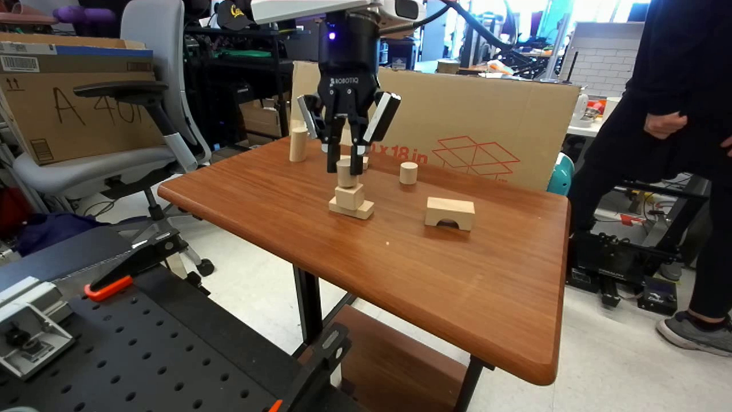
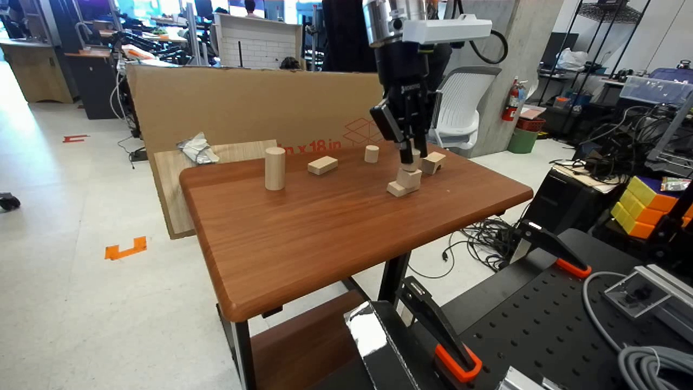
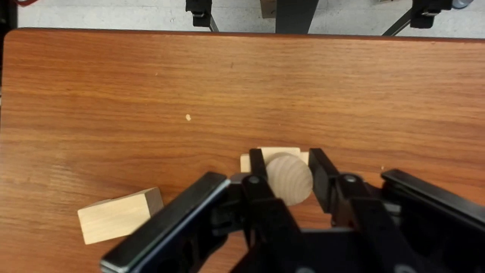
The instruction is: Remove the cylindrical block from the pile and put it on the table
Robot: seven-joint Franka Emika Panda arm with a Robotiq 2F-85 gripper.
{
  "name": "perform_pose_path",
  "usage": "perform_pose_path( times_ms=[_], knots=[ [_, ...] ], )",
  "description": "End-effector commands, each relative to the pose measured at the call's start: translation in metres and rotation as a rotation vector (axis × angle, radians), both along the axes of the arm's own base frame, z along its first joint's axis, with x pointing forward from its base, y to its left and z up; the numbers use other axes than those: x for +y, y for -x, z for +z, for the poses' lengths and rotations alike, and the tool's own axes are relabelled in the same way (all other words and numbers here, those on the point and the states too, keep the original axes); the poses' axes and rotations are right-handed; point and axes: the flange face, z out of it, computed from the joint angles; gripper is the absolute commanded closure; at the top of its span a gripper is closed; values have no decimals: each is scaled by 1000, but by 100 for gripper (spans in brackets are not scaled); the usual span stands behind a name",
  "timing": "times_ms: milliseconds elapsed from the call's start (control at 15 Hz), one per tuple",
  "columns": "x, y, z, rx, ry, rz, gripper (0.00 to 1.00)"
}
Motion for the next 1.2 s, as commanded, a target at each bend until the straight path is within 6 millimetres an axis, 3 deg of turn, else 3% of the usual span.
perform_pose_path(
  times_ms=[0,267,467,800,1133],
  knots=[
    [2,4,20,9,-7,-4,92],
    [38,10,39,-19,-13,39,92],
    [73,14,39,-23,-14,85,92],
    [115,16,15,5,3,141,92],
    [132,20,-24,72,66,179,92]
  ],
)
